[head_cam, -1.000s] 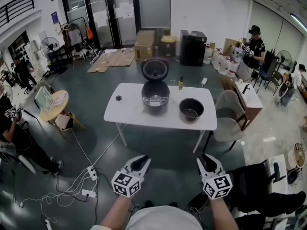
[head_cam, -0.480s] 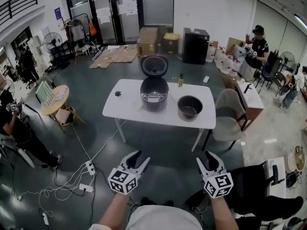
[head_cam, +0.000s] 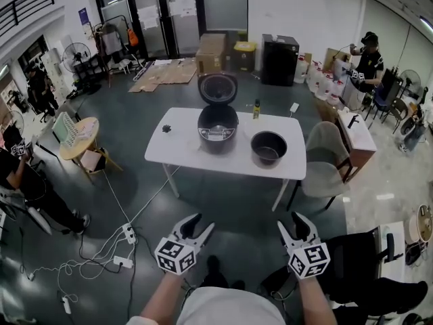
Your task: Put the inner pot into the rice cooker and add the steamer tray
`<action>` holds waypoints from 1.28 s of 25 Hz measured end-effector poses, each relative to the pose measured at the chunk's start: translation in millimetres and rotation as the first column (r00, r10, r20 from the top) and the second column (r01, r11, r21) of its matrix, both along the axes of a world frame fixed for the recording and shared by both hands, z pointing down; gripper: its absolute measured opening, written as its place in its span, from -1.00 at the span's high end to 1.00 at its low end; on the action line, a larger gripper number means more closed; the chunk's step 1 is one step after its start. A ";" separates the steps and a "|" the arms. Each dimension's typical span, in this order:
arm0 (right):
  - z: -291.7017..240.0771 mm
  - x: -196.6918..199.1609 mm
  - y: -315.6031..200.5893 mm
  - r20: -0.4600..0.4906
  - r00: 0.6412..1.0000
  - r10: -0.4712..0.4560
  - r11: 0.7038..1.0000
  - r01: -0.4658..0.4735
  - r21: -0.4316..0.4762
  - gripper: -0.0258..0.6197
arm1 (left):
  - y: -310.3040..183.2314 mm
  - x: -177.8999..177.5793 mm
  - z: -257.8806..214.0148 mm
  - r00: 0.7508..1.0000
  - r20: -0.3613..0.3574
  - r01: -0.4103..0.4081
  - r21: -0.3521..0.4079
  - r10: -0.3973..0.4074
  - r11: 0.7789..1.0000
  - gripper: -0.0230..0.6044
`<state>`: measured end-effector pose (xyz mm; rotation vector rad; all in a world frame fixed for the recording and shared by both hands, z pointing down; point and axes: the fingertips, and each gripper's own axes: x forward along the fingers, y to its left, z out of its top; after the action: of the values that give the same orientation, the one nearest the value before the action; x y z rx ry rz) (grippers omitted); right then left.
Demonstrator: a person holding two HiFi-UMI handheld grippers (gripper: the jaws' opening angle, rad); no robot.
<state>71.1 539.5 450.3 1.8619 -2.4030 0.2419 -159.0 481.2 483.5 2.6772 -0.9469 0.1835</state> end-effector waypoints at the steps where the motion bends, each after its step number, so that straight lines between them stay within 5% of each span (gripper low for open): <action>1: 2.0 1.8 -2.2 0.002 1.000 0.002 1.000 -0.002 -0.005 0.22 | -2.5 2.1 0.5 1.000 0.001 -0.001 -0.001 0.001 1.000 0.21; 11: 20.6 10.1 -59.6 -0.002 1.000 0.018 0.999 -0.018 -0.041 0.23 | -62.9 16.1 14.7 1.000 -0.002 -0.028 -0.025 0.028 0.999 0.21; 32: 28.7 1.9 -250.9 -0.031 0.992 0.124 0.988 -0.126 -0.085 0.23 | -273.5 21.8 20.0 0.990 0.022 -0.138 -0.036 0.139 0.990 0.22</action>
<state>72.9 288.6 479.0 1.9659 -2.2247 0.3247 -137.3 207.7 503.5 2.7154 -0.7570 0.2606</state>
